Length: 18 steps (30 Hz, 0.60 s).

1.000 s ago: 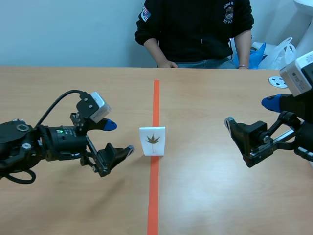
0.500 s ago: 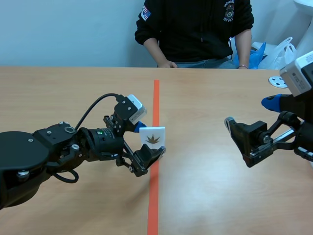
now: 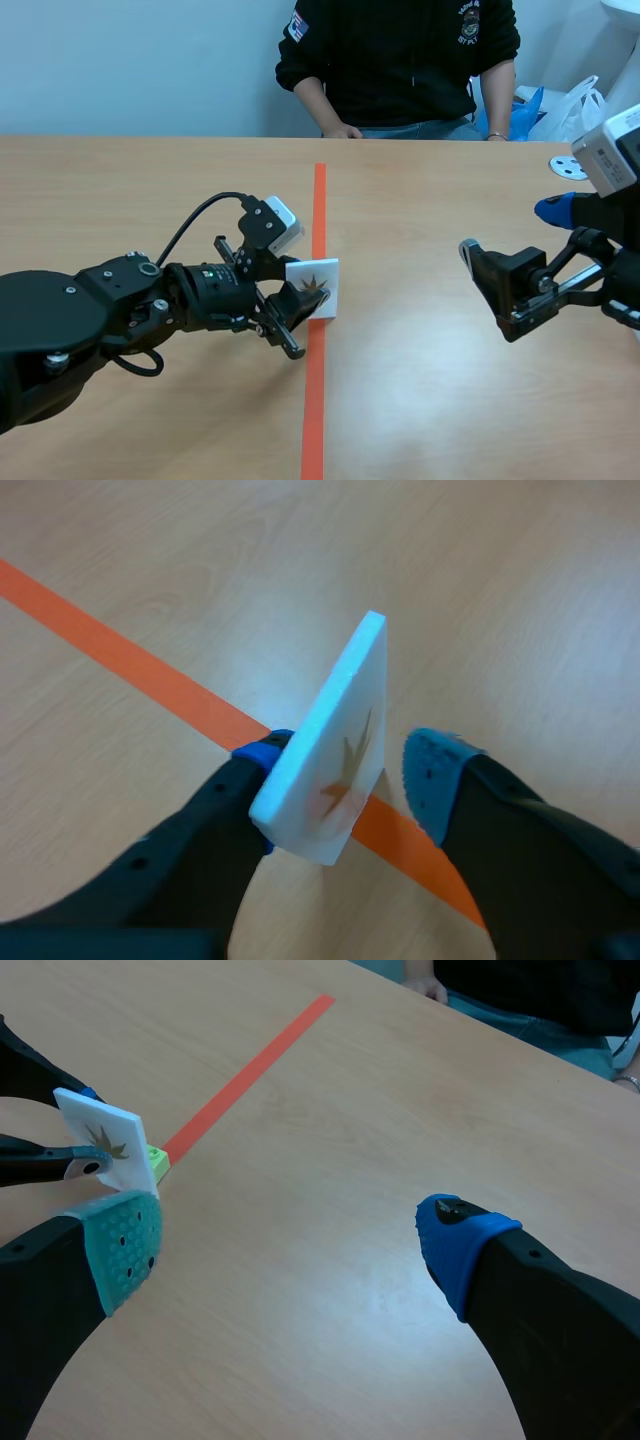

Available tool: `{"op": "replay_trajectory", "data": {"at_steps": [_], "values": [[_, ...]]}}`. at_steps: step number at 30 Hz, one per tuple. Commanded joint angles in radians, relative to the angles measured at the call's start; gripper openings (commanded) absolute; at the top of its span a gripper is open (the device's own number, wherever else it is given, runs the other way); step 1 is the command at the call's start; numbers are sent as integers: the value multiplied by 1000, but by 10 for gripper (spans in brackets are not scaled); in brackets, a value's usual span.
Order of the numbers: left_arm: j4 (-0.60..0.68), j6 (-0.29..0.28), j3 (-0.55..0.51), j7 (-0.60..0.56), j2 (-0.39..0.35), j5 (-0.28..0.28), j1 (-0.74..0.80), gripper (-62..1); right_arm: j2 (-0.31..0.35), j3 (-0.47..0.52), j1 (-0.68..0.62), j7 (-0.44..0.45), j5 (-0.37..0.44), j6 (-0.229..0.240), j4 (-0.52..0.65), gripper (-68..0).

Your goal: Sort the leaf by its shape. The table is split by an orange tape line. A compound leaf with several leaflets goes to the left side, a simple leaf with one blade goes to the right side. Return to the home posture when a red brick is placed on the table.

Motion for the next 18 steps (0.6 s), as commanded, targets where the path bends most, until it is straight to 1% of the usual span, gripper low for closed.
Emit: {"op": "replay_trajectory", "data": {"at_steps": [1, 4, 9, 13, 16, 18], "values": [[13, -1, -8, -21, 3, -9, -18, -420, 8, 9, 14, 13, 0, -3, 24, -157], [13, -1, -8, -29, 3, -10, -17, -480, 8, 9, 14, 13, 0, -3, 24, -157], [13, -5, -8, -40, 3, -11, -17, -543, 8, 9, 14, 13, 0, -3, 24, -157], [15, -5, -8, -44, 3, -18, -17, -546, 8, 10, 14, 16, 0, -3, 24, -157], [32, -5, -29, -42, 3, -53, -11, -545, 8, 10, 14, 16, -11, -3, 24, -157], [66, -5, -72, -17, 0, -87, 5, -545, 8, 10, 14, 16, -12, -3, 24, -157]]}}
